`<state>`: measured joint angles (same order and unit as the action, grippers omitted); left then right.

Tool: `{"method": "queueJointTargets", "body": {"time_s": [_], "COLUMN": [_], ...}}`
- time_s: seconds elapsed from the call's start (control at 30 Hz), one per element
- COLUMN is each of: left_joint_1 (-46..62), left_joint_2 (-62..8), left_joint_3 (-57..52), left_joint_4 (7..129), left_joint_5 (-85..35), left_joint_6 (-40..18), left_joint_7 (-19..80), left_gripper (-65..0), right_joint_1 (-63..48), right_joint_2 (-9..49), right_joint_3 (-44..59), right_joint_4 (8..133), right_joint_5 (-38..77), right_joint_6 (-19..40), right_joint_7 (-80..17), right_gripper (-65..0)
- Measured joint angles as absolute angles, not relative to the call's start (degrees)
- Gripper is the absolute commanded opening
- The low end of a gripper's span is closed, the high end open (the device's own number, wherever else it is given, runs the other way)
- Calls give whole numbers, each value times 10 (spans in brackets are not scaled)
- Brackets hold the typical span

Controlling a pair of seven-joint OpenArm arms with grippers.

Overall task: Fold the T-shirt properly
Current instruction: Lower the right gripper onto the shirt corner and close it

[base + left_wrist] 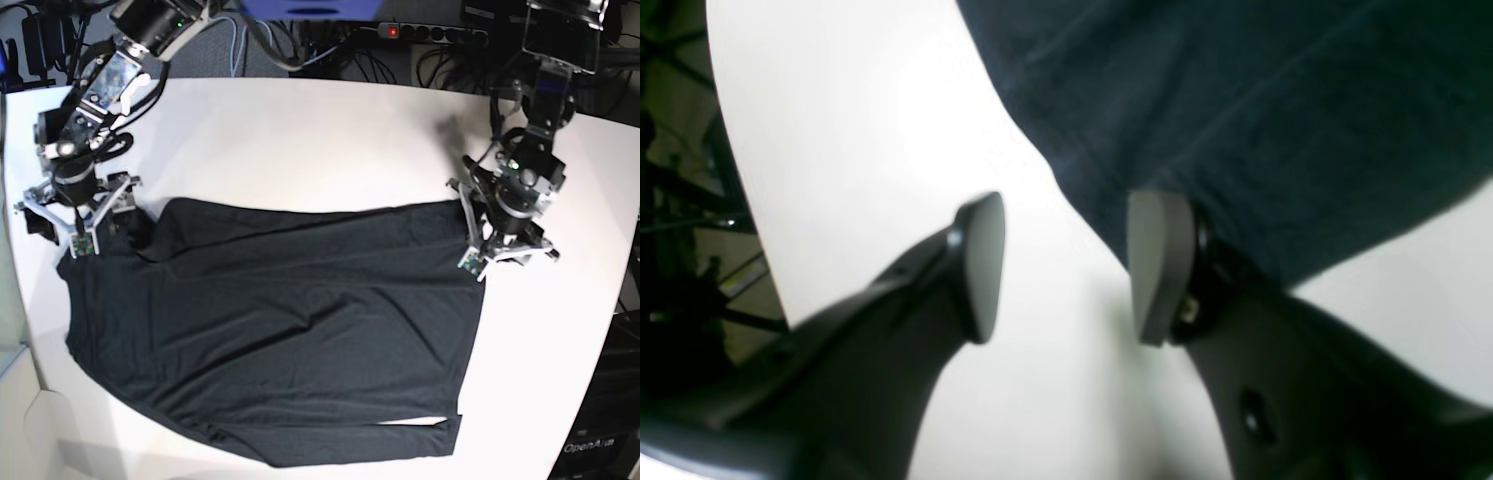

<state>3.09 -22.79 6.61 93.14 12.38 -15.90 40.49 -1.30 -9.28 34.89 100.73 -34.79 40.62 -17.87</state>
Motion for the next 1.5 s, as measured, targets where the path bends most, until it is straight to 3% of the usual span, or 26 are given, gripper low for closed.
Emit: {"method": "queueJointTargets", "body": {"time_s": [0.23,0.57,0.73,1.13,1.33,1.5], "left_joint_1": [47,64,65,72,73,74], "left_joint_2": [-229,-205,-195,-179,-177,-172], "left_joint_3": [61,20,19,15,10,10], "left_joint_4": [931,925,925,921,921,920], "left_joint_5": [125,126,126,126,126,126], "left_joint_6": [-159,-157,-158,-159,-159,-159], "left_joint_7": [378,353,351,351,351,351], "left_gripper": [-361,-361,-361,-361,-361,-361], "right_joint_1": [55,220,277,305,319,328], "right_joint_2": [-86,-22,-19,-11,-18,-45], "right_joint_3": [399,441,462,603,519,434], "right_joint_4": [1013,1012,1013,836,715,755], "right_joint_5": [-310,-304,-295,-306,-306,-300], "right_joint_6": [407,405,403,403,403,403], "right_joint_7": [-382,-806,-793,-799,-800,-799], "right_gripper": [-110,-110,-112,-115,-115,-115]}}
